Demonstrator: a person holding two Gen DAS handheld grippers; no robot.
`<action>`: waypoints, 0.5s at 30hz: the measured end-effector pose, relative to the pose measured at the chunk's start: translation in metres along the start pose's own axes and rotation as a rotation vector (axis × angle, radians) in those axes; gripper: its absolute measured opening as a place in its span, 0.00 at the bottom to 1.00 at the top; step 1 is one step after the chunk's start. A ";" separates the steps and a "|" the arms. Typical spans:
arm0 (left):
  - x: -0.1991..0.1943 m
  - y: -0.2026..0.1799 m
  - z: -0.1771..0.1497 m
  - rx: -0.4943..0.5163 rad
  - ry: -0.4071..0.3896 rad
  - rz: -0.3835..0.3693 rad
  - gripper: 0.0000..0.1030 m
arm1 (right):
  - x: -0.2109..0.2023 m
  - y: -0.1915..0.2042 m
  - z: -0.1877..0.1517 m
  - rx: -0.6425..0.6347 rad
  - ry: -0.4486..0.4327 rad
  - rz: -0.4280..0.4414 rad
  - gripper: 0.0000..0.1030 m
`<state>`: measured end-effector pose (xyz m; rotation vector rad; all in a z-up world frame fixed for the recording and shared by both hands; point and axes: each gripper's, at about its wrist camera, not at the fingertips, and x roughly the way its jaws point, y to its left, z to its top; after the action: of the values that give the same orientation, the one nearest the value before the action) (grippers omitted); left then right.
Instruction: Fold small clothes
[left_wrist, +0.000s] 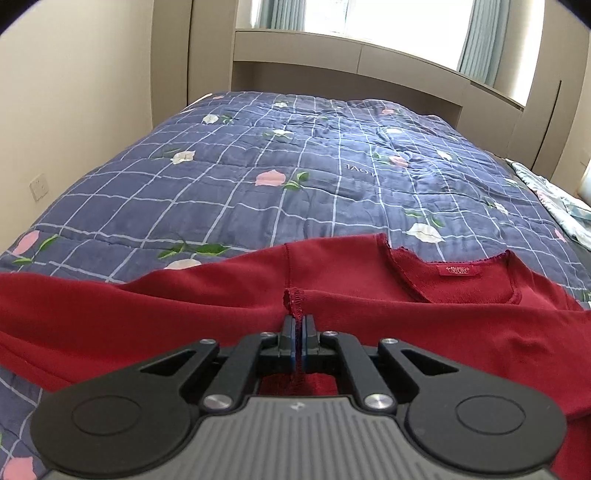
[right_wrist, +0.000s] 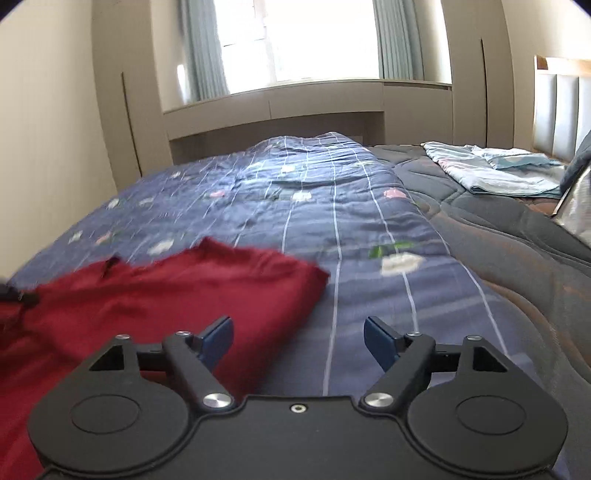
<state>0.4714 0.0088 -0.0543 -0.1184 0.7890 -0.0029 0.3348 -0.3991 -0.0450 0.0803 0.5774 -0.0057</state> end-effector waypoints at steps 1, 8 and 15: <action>0.000 0.000 0.000 -0.006 0.002 0.001 0.01 | -0.007 0.004 -0.007 -0.019 0.005 0.001 0.77; 0.003 0.000 0.000 -0.008 0.010 0.012 0.01 | -0.009 0.033 -0.032 -0.108 0.039 0.044 0.59; 0.003 -0.001 0.001 -0.005 0.013 0.017 0.01 | 0.007 0.034 -0.024 0.057 0.034 0.034 0.53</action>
<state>0.4746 0.0074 -0.0556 -0.1167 0.8034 0.0144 0.3287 -0.3632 -0.0667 0.1454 0.6099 0.0125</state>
